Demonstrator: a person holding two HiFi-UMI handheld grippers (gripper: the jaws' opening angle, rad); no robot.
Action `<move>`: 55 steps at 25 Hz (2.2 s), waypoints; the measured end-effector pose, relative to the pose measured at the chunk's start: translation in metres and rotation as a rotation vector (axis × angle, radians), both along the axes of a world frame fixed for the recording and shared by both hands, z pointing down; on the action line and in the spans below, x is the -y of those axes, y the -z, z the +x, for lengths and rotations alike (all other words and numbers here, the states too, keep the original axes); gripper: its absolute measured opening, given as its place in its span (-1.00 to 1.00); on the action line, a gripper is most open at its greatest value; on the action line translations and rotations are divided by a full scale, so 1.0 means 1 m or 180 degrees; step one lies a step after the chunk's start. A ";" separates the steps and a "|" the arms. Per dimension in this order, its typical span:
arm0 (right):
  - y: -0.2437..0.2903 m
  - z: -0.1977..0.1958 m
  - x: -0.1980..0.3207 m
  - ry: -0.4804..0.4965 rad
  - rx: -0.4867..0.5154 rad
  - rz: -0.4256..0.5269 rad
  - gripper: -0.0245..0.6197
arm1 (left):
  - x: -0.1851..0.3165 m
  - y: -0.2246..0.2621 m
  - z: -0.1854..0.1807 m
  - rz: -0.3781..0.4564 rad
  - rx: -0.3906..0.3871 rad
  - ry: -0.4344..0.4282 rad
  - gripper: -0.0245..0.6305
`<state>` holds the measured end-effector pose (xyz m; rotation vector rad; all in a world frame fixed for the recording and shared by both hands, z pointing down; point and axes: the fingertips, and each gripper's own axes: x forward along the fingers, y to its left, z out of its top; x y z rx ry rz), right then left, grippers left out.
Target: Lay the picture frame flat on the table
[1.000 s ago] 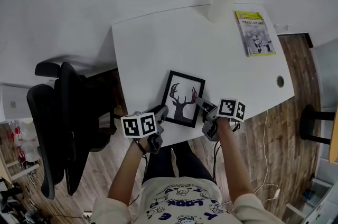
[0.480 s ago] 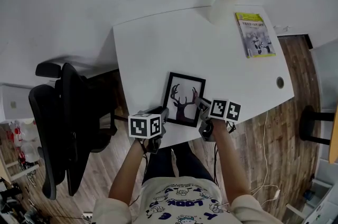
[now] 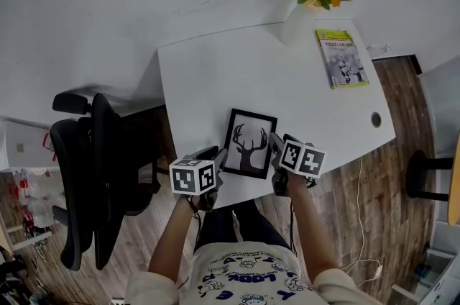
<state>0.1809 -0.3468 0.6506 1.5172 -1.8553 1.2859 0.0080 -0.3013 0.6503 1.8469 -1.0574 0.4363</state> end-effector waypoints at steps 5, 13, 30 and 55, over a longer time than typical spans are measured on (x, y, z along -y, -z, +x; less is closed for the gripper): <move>0.061 0.005 0.019 -0.0022 0.0031 0.0661 -0.35 | 0.027 0.056 -0.013 0.0477 -0.0029 0.0208 -0.61; 0.180 0.018 0.036 -0.0030 -0.0249 0.1830 -0.70 | 0.068 0.180 -0.033 0.1603 0.0171 0.0360 -0.68; 0.288 0.041 0.015 -0.0212 -0.0615 0.2881 -0.78 | 0.062 0.297 -0.052 0.2678 0.0645 0.0669 -0.83; 0.326 0.043 0.004 -0.0255 -0.0709 0.3196 -0.80 | 0.056 0.319 -0.046 0.2892 0.0777 0.0729 -0.85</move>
